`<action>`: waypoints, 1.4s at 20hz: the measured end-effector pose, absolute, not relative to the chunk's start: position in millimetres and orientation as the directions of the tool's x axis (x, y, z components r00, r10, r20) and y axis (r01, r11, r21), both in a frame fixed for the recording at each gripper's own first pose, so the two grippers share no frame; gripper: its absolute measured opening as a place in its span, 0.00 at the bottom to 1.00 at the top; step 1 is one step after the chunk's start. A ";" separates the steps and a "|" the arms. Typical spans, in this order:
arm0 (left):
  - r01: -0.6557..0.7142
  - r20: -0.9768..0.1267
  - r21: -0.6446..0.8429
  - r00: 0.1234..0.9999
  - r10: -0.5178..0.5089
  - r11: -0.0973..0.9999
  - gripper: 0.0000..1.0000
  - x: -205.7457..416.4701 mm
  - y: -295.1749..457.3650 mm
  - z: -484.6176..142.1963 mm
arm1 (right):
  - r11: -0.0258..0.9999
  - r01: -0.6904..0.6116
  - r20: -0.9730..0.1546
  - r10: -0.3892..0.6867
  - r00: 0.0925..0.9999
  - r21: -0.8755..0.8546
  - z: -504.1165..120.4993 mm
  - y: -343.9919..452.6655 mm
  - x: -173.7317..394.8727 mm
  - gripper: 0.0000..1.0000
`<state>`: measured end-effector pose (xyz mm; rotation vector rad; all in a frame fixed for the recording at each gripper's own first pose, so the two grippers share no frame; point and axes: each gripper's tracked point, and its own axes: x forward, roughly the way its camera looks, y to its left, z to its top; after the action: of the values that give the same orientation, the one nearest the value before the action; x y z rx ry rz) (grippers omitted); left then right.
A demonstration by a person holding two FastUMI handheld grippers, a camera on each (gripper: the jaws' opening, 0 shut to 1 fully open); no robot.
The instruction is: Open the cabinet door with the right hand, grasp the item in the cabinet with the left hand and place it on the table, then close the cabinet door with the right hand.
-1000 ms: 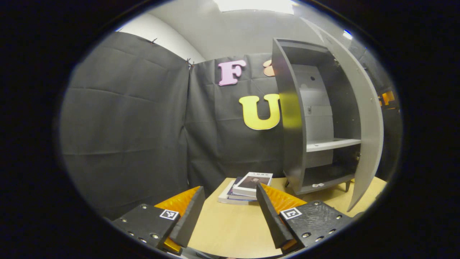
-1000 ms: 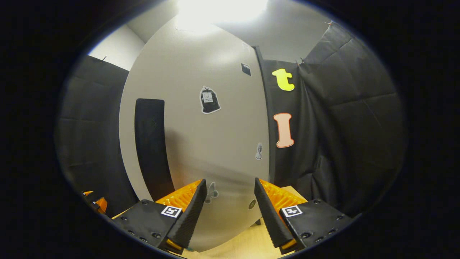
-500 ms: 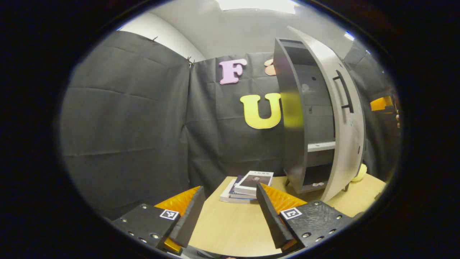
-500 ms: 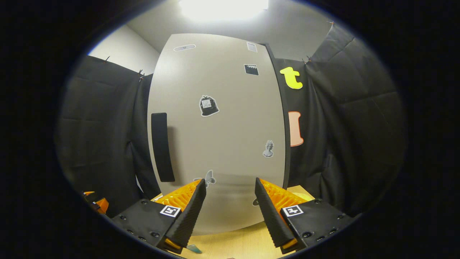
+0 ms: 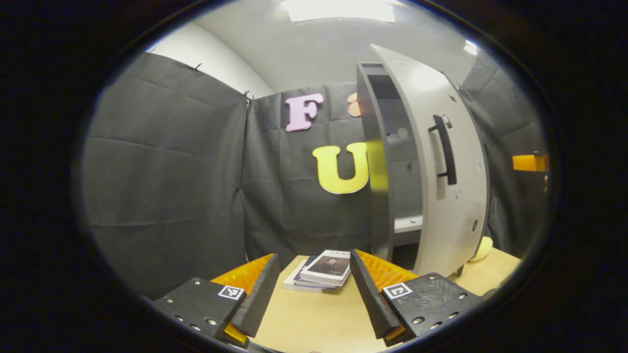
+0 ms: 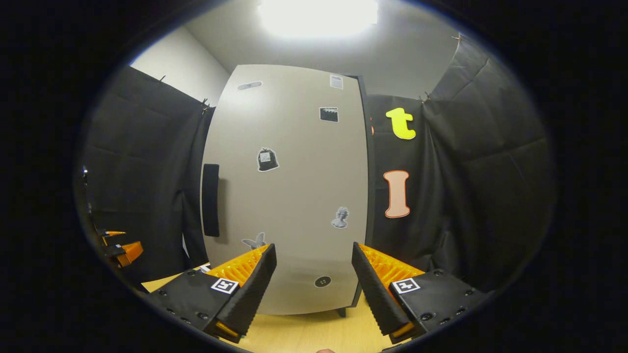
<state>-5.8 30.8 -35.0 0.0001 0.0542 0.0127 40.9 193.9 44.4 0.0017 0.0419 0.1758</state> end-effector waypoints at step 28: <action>0.088 -0.034 -0.039 0.995 -0.090 0.995 0.87 -6.8 -55.1 0.2 | 0.998 -0.049 -0.038 0.050 0.998 0.036 25.6 95.9 21.6 0.98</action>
<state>-6.8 -55.1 0.2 -0.0372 0.0358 -0.0892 21.6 95.9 25.6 0.0351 0.0392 0.0493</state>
